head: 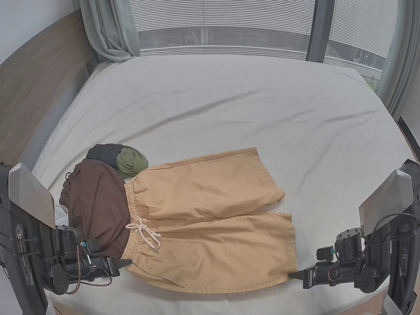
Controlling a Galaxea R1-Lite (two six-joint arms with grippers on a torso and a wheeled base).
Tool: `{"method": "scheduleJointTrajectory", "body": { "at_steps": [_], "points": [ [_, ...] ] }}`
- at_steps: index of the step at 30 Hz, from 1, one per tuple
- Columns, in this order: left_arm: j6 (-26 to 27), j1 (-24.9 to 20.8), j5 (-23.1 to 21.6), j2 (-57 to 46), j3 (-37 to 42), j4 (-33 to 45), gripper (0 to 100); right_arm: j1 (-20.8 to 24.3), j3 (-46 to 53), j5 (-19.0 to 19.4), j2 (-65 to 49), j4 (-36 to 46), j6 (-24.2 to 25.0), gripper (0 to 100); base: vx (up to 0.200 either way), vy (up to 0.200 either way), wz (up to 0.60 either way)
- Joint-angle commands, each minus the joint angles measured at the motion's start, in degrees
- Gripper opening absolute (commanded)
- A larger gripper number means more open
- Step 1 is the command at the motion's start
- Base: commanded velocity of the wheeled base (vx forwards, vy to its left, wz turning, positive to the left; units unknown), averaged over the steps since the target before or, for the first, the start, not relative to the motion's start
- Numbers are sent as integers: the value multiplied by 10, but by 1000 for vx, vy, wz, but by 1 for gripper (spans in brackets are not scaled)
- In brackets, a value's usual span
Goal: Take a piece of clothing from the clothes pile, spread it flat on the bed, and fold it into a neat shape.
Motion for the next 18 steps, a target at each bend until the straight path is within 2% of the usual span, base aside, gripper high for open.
{"method": "scheduleJointTrajectory", "body": {
  "at_steps": [1,6,9,18],
  "points": [
    [-31,-4,1,-16,-9,-8,0,-1,-4,4,-73,-1,3,0,0,0,0],
    [-81,-5,1,-45,-32,-8,0,-4,-26,4,-105,0,8,0,0,0,0],
    [-107,-6,1,-63,-41,-8,0,-6,-48,4,-118,0,28,0,0,0,0],
    [-137,-6,4,-77,-62,-9,0,-16,-112,4,-121,6,55,0,0,0,0]
  ]
}}
